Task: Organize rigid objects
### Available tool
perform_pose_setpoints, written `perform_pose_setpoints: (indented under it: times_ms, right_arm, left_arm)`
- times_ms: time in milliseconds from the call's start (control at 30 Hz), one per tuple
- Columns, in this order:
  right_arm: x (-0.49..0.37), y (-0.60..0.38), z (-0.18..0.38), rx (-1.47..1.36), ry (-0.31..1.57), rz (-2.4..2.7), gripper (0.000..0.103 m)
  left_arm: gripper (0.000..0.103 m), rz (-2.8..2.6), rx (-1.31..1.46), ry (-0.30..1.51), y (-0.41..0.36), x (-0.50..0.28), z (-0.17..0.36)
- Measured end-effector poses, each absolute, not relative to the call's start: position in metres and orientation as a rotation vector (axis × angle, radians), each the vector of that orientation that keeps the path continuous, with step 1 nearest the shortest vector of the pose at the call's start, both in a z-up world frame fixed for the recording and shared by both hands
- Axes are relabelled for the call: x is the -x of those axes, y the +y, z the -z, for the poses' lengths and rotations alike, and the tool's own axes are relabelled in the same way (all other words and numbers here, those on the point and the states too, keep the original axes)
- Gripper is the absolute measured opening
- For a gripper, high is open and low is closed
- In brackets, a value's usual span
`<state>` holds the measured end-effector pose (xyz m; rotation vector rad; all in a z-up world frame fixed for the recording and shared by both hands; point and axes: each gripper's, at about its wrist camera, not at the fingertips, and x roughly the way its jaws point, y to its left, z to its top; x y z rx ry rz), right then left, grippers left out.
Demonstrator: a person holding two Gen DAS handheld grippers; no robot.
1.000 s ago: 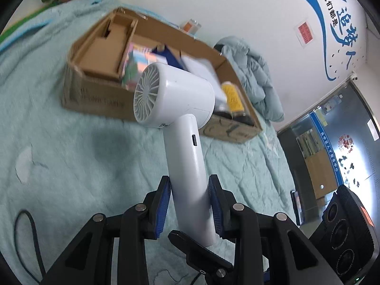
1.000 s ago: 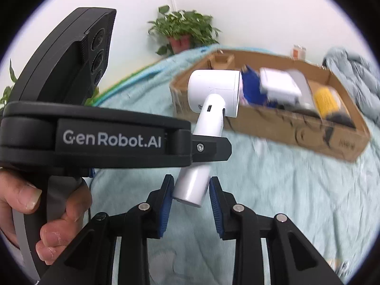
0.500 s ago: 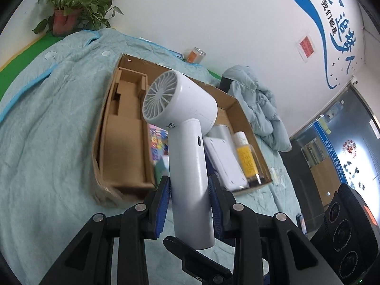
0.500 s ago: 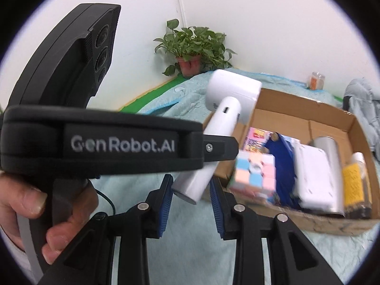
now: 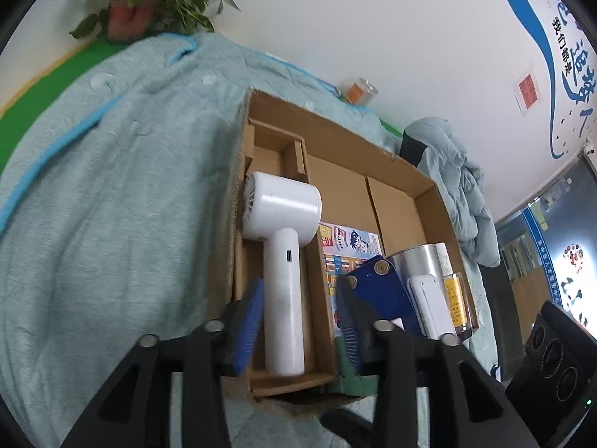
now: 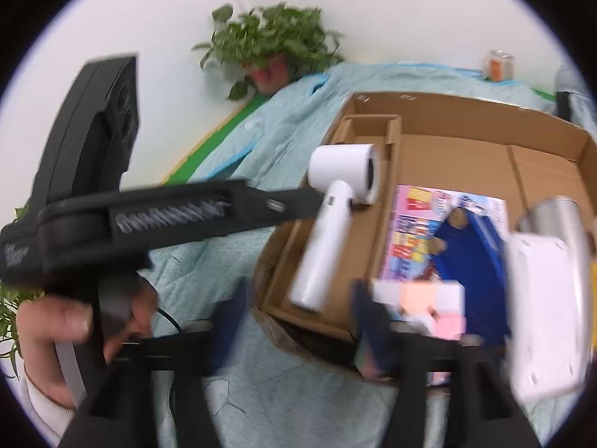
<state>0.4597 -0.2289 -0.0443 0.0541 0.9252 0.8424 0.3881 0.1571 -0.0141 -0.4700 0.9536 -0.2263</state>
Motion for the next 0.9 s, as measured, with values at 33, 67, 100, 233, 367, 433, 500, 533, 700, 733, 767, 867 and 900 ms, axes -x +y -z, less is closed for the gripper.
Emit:
perform_pose_setpoints:
  times_ms: [33,67,100,233,367,433,500,533,700,733,767,867,900]
  right_arm:
    - [-0.448,-0.239,0.043,-0.069,0.905,-0.847,0.086]
    - [-0.439,-0.246,0.043,-0.061,0.888,-0.833,0.086]
    - [-0.43,-0.253,0.044,-0.037,0.867,-0.809,0.086]
    - [-0.389,-0.286,0.055,0.025,0.825,-0.728,0.086]
    - [-0.366,-0.311,0.055,0.079,0.788,-0.672,0.086]
    - [-0.354,-0.329,0.049,0.098,0.744,-0.653,0.086]
    - [-0.356,-0.342,0.041,0.089,0.707,-0.622,0.077]
    - [-0.352,-0.353,0.038,0.094,0.685,-0.589,0.053]
    - [-0.343,-0.39,0.031,0.105,0.655,-0.508,0.05]
    - [-0.338,-0.4,0.028,0.107,0.639,-0.495,0.081]
    - [-0.335,-0.406,0.027,0.106,0.624,-0.485,0.093]
    - [-0.332,-0.42,0.024,0.098,0.59,-0.444,0.1]
    - [-0.333,-0.425,0.025,0.091,0.604,-0.447,0.1]
  left_arm:
    - [0.067,0.199,0.447,0.929,0.157,-0.377,0.009]
    - [0.072,0.166,0.413,0.893,0.156,-0.366,0.002]
    - [0.081,0.133,0.37,0.84,0.152,-0.35,-0.007]
    - [0.103,0.033,0.255,0.718,0.127,-0.295,-0.027]
    - [0.102,-0.034,0.157,0.653,0.09,-0.245,-0.035]
    - [0.102,-0.058,0.138,0.625,0.077,-0.228,-0.037]
    - [0.085,-0.048,0.145,0.585,0.061,-0.205,-0.039]
    - [0.043,-0.032,0.15,0.585,0.053,-0.195,-0.039]
    - [0.031,-0.042,0.098,0.614,0.011,-0.171,-0.035]
    - [0.083,-0.067,0.084,0.598,0.003,-0.165,-0.037]
    - [0.103,-0.102,0.077,0.582,-0.005,-0.159,-0.04]
    - [0.103,-0.083,0.076,0.505,-0.026,-0.141,-0.044]
    - [0.103,-0.072,0.061,0.519,-0.032,-0.14,-0.043]
